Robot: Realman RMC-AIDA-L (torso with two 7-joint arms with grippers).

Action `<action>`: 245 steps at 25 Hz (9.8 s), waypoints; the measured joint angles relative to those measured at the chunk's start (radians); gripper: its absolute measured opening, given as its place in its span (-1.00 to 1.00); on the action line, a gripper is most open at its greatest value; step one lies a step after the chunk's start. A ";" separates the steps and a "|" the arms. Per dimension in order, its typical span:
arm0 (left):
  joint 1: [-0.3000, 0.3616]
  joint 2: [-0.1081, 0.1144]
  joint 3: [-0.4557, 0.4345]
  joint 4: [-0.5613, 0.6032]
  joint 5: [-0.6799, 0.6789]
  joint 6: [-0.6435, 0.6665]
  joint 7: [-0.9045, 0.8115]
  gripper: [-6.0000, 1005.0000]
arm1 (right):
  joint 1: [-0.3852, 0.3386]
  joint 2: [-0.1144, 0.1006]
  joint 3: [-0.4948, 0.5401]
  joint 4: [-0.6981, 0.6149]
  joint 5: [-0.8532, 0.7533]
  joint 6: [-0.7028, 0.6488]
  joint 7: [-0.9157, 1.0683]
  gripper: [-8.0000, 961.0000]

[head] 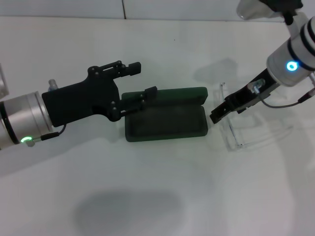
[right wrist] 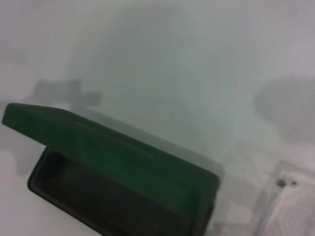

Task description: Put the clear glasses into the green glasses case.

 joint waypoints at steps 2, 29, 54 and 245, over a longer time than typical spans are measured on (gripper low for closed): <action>-0.001 0.000 0.001 -0.004 0.004 0.001 0.000 0.34 | 0.000 0.000 -0.022 0.009 0.017 0.019 0.000 0.41; -0.051 0.002 0.003 -0.039 0.063 -0.003 0.003 0.34 | 0.051 0.000 -0.042 0.165 0.073 0.120 0.007 0.23; -0.062 0.004 -0.004 -0.039 0.088 -0.006 0.003 0.34 | 0.029 -0.002 -0.040 0.162 0.091 0.104 0.008 0.01; -0.312 0.000 0.385 -0.386 -0.756 -0.140 0.267 0.34 | -0.444 -0.022 0.611 -0.077 0.715 -0.746 -1.263 -0.74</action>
